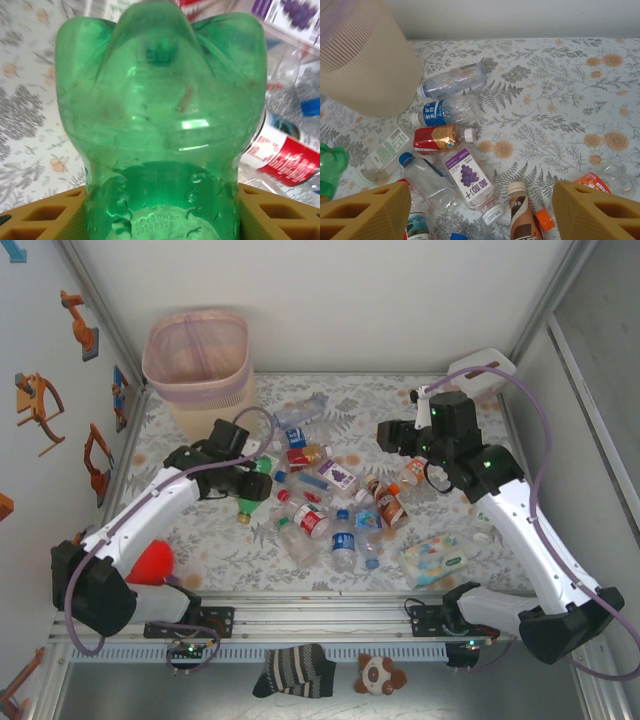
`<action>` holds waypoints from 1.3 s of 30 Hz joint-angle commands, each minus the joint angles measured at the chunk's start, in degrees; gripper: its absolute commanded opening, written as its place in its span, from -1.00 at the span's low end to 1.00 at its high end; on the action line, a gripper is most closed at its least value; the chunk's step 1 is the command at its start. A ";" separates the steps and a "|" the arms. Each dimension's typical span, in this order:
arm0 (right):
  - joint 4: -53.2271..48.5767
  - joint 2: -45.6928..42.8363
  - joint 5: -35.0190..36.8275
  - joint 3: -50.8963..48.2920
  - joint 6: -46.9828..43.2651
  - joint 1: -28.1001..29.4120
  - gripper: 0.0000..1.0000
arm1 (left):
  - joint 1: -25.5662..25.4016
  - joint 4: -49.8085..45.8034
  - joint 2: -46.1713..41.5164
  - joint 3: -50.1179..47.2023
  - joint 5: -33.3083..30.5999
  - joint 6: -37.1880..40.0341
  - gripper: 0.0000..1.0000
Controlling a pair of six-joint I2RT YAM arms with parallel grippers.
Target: Put the plastic bottles in the bin
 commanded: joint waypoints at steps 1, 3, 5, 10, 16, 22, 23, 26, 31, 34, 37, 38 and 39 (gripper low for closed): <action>1.35 -1.43 -0.46 0.01 0.62 -0.62 0.47 | 2.47 -2.79 -2.49 4.27 0.96 2.50 0.21; 1.36 -1.36 -0.67 -0.01 0.69 -0.62 0.47 | 4.99 -2.39 -2.92 7.21 3.14 2.68 0.18; 1.36 -1.44 -0.72 -0.09 0.73 -0.70 0.47 | 6.92 -1.51 -3.37 9.37 4.96 2.72 0.16; 1.70 -1.88 -0.59 -0.10 0.82 -0.70 0.47 | 10.21 1.36 -3.73 14.46 7.14 3.37 0.16; 1.56 -2.44 -0.70 -0.25 0.89 -0.79 0.47 | 14.18 2.42 -0.69 22.42 9.43 4.95 0.15; 1.27 -3.46 -0.11 -0.62 0.99 -0.78 0.47 | 17.98 2.09 4.68 31.93 11.75 7.11 0.14; 1.23 -3.63 -0.06 -0.62 0.99 -0.79 0.47 | 18.42 1.56 5.99 34.01 11.91 7.65 0.14; 1.00 -4.11 0.33 -0.84 1.08 -0.79 0.47 | 19.98 0.32 9.35 39.31 12.13 9.20 0.14; 0.92 -4.61 0.84 -0.98 1.17 -0.84 0.47 | 23.75 -0.81 15.38 48.38 13.12 9.78 0.13; 0.92 -4.69 1.03 -0.80 1.13 -0.88 0.47 | 25.79 -1.00 19.73 53.72 12.41 10.48 0.13; 0.92 -4.86 1.13 -0.55 1.08 -0.88 0.47 | 26.92 -4.37 25.34 62.36 9.71 12.70 0.11; 0.98 -4.94 1.29 -0.47 1.04 -0.88 0.47 | 27.01 -6.35 27.87 66.30 8.38 13.78 0.11; 0.84 -5.03 1.54 -0.45 1.00 -0.88 0.47 | 27.16 -7.93 30.18 69.89 7.27 14.70 0.11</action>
